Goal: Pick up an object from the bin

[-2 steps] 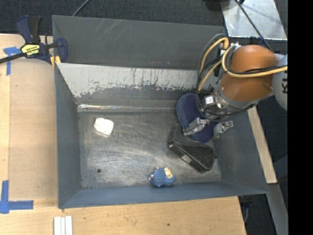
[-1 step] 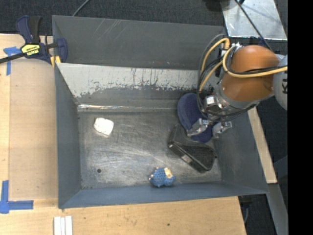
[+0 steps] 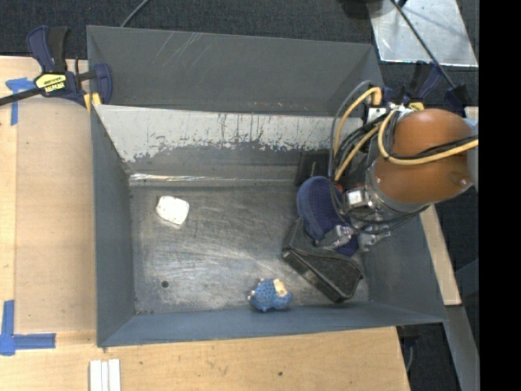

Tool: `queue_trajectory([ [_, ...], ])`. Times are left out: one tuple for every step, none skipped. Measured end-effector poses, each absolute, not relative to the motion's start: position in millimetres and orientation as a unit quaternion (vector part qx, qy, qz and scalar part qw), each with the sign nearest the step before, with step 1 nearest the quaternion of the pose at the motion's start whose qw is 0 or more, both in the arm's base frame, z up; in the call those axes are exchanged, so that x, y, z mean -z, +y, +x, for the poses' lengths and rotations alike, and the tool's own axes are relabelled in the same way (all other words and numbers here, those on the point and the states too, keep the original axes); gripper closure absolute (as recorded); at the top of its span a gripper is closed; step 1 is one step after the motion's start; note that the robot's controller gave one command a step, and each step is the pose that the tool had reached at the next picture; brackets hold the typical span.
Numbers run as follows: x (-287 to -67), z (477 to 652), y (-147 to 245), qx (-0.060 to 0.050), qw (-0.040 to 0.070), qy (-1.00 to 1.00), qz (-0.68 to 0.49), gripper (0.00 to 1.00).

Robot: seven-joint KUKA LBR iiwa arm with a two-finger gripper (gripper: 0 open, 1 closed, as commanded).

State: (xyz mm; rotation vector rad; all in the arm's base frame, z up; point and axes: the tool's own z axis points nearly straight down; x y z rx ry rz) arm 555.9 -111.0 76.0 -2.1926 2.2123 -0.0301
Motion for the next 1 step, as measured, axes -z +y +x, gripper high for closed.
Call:
queue_trajectory([
  [-248.0,546.4,-150.7,0.004,0.003,0.704,-0.710,1.00],
])
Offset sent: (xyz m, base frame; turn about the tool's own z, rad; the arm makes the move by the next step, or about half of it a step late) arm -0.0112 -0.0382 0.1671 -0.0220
